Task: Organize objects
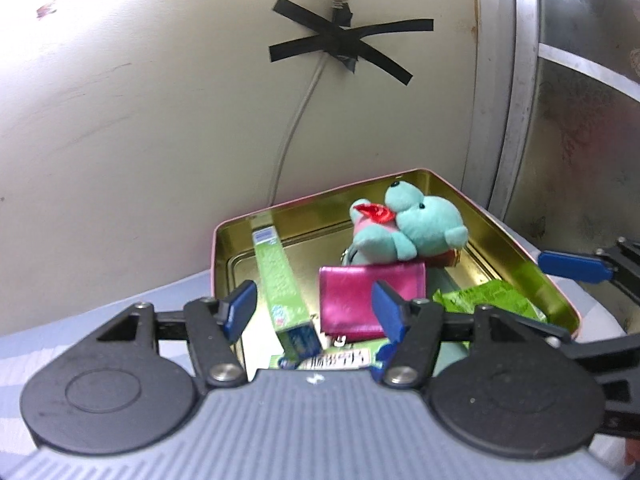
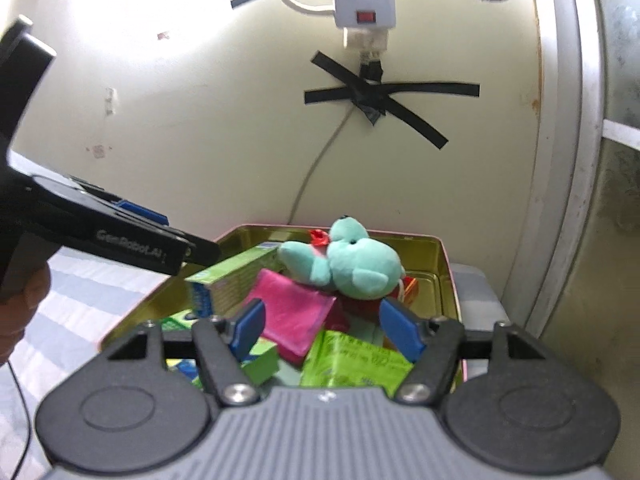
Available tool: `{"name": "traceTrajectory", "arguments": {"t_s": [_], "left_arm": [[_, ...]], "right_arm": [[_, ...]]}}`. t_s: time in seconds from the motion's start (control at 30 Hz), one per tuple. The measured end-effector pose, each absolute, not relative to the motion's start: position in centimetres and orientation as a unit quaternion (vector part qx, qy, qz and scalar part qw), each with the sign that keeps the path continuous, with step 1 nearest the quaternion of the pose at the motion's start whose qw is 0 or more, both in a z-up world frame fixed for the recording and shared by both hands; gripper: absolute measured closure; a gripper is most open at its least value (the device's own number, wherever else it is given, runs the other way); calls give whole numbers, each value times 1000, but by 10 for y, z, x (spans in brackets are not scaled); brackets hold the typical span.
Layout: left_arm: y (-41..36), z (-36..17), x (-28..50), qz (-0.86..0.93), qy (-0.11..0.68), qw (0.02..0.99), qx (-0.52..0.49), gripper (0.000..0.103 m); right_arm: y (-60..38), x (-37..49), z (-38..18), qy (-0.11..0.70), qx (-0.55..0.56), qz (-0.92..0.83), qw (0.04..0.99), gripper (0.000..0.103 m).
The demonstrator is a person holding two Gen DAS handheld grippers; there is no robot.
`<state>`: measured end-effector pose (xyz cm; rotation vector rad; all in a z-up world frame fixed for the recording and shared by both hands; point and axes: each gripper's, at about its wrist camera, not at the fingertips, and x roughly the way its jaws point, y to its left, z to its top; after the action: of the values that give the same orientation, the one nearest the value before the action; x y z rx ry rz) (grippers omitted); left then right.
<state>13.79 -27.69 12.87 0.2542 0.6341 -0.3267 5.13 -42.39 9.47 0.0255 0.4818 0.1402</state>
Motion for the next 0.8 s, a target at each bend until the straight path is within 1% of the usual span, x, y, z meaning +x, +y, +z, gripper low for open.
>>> {"name": "traceTrajectory", "arguments": {"t_s": [0.03,0.2,0.33,0.43,0.6,0.67,0.73,0.8], "left_arm": [[-275,129,134,-159,309,930,123,32],[-261,130,106,-155,311,930,123,28],[-247,132,79,-155,306,932,119,15],[-236,132,57,-156,299,934,118,8],[-213,131,27,-158,297,936,107,5],[-203,131,16,-158,292,938,95,4],[-193,131,6,-153,283,943,87,2],[-187,131,-3,-150,273,947,81,0]], "right_arm": [[-422,45,96,235,15,71,969,35],[-410,8,100,222,27,79,971,35],[-397,-24,101,208,31,82,974,32],[-386,-49,99,195,32,81,977,29],[-367,-89,96,176,46,85,980,28],[-358,-104,96,164,50,83,982,26],[-351,-120,96,151,58,81,983,17],[-344,-134,96,139,70,81,984,15]]}}
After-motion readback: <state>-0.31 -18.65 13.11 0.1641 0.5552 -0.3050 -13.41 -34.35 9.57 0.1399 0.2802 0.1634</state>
